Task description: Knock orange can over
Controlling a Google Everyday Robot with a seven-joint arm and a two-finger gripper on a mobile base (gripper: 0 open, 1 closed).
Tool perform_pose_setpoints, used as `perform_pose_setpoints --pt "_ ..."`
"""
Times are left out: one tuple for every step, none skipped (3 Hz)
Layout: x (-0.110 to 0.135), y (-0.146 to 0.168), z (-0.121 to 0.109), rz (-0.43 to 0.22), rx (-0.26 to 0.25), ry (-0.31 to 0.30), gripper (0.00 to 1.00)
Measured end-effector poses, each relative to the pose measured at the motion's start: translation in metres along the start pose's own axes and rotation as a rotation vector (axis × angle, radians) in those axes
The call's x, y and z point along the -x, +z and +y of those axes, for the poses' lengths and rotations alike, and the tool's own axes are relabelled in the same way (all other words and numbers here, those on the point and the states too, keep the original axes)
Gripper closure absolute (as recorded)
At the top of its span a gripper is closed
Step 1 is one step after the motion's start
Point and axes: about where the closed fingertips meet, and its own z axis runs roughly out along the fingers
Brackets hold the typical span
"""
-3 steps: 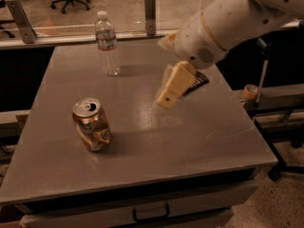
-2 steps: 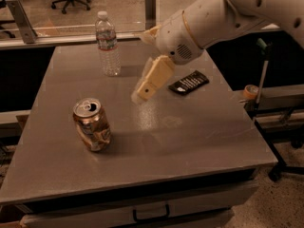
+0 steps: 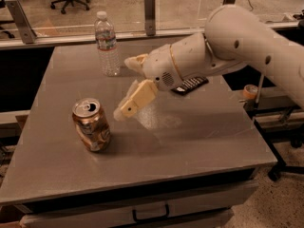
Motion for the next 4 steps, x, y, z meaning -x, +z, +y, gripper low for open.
perform_pose_setpoints --pt "-0.013 0.007 0.01 -0.061 0.042 0.043 0.0" --pt "-0.01 0.025 0.021 -0.117 0.103 0.047 0.0" --pt "-0.004 0.053 0.034 -0.179 0.177 0.048 0.0" --pt "-0.004 0.075 0.044 -0.212 0.226 0.051 0.19"
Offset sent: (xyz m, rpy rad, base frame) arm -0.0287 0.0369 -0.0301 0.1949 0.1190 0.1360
